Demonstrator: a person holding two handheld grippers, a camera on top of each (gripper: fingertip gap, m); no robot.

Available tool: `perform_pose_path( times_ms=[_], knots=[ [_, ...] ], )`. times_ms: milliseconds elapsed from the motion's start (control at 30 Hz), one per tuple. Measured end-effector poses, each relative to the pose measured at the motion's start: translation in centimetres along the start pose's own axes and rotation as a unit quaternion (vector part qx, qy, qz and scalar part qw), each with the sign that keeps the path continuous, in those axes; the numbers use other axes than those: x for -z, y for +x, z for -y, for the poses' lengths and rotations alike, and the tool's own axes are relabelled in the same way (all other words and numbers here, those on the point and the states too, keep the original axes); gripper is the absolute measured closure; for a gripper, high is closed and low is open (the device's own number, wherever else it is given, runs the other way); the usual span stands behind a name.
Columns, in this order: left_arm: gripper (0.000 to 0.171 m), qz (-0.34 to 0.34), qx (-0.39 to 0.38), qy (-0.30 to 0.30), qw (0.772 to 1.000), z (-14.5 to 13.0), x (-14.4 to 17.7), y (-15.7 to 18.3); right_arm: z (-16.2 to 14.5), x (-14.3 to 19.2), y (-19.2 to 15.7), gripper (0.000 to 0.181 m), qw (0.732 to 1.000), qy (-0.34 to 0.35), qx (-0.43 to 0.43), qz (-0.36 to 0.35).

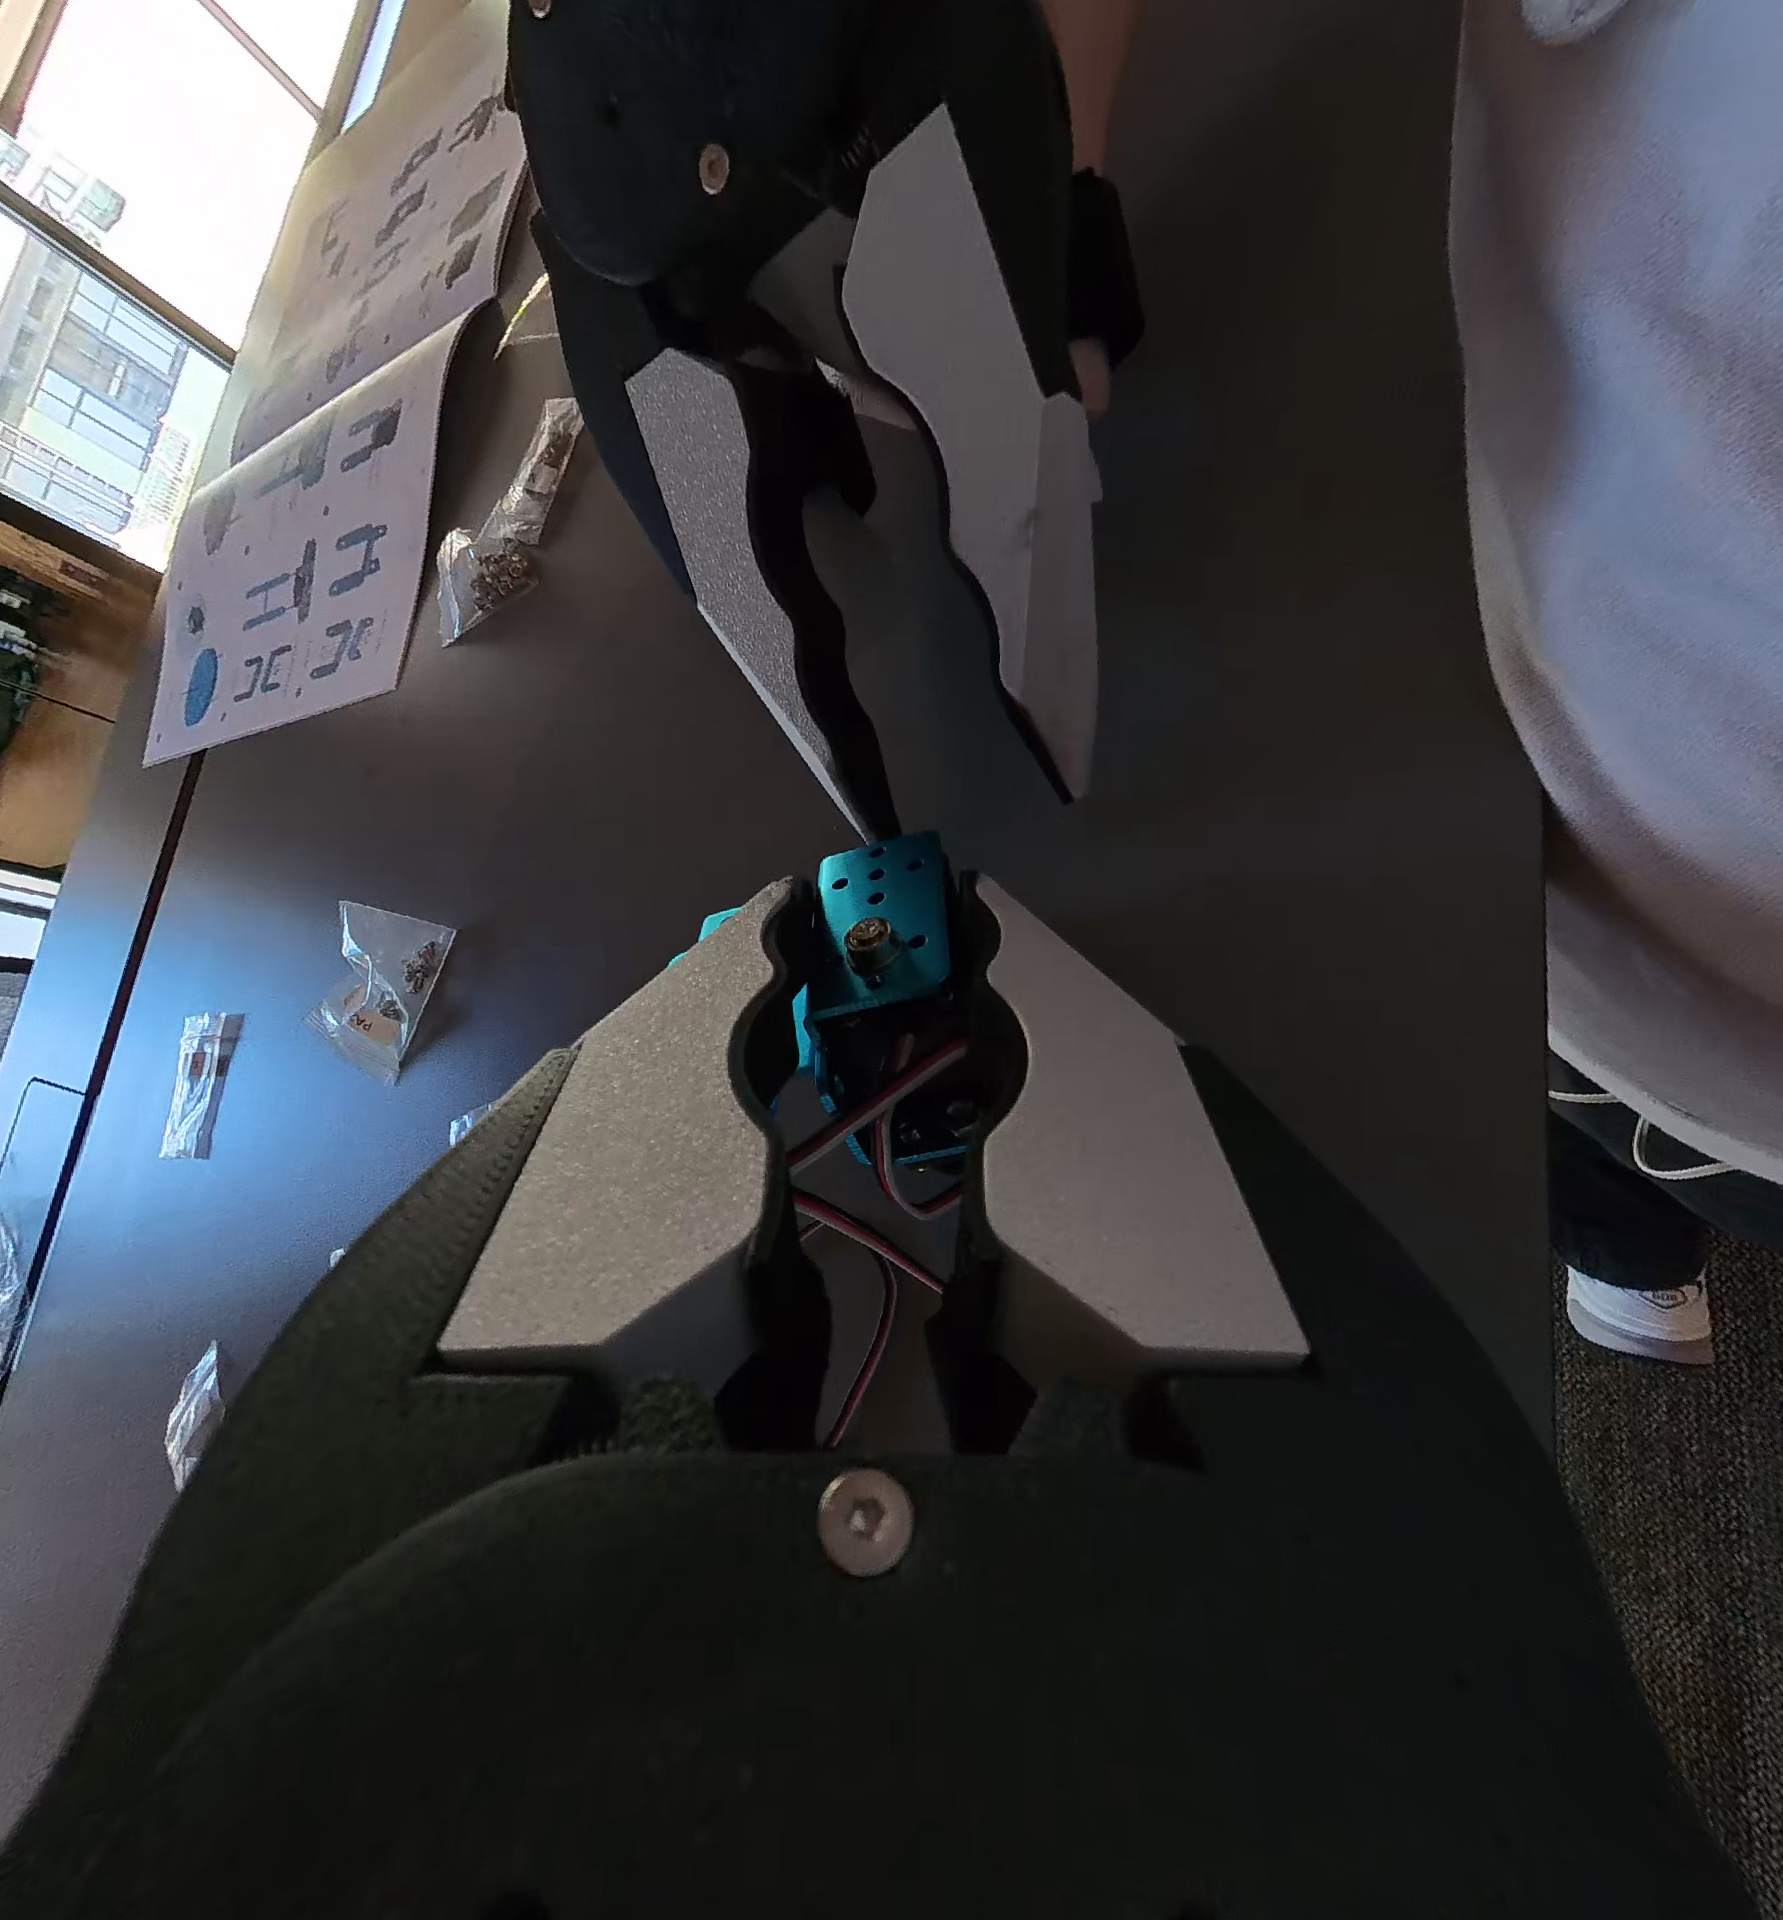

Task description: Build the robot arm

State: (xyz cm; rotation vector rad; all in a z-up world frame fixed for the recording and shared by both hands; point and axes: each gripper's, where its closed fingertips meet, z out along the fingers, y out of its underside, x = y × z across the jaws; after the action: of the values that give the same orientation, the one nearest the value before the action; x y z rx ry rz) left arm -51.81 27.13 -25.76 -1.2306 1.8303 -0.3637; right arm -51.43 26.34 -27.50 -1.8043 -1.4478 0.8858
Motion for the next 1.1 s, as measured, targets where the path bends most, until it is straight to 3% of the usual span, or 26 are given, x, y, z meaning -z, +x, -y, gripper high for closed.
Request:
perform_pose_path(
  times_ms=[767, 967, 1100],
  knots=[
    [0.143, 0.006, 0.020, 0.016, 1.000, 0.0, 0.2, 0.0, 0.1, 0.1, 0.2, 0.142, 1.000, 0.003, -0.017, 0.004],
    [0.143, 0.009, 0.042, 0.048, 0.998, -0.1, 0.7, -0.1, 0.6, 0.6, 1.3, 0.142, 0.990, 0.020, -0.131, 0.040],
    [0.144, 0.005, 0.092, 0.074, 0.993, -0.3, 0.8, -0.6, 1.5, 0.8, 2.3, 0.142, 0.964, 0.045, -0.247, 0.082]
  ],
)
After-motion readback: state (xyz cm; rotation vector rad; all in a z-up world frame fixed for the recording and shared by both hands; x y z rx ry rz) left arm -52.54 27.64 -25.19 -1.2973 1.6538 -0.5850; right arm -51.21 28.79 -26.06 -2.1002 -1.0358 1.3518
